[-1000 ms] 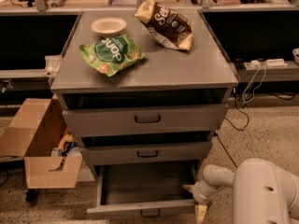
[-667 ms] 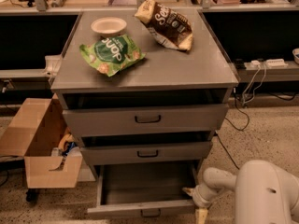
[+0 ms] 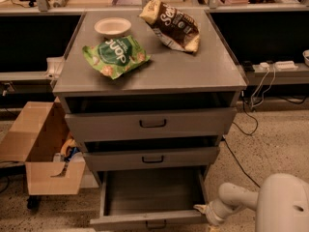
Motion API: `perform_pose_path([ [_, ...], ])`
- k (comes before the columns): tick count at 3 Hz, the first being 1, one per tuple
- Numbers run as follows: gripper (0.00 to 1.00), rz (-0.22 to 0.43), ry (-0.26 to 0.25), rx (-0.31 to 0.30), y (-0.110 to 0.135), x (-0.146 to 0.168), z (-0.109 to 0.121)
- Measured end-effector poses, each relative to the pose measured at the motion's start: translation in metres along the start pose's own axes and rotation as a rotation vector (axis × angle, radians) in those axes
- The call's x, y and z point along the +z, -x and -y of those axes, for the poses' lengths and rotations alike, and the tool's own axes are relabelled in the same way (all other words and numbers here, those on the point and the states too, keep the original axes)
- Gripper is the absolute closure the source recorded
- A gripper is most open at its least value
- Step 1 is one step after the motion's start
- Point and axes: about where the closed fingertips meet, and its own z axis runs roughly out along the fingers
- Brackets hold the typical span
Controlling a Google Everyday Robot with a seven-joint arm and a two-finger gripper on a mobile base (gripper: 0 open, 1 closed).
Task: Open bottom drawer
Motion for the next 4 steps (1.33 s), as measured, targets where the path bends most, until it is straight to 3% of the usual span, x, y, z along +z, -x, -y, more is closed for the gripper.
perform_pose_path([
  [1,0.49,0.002,-0.001,0.003,-0.0006,-0.001,-0.002],
  [2,0.46,0.011,-0.003,0.015,-0.0059,-0.0016,-0.0095],
  [4,0.0,0.011,-0.003,0.015,-0.0059,-0.0015,-0.0096],
])
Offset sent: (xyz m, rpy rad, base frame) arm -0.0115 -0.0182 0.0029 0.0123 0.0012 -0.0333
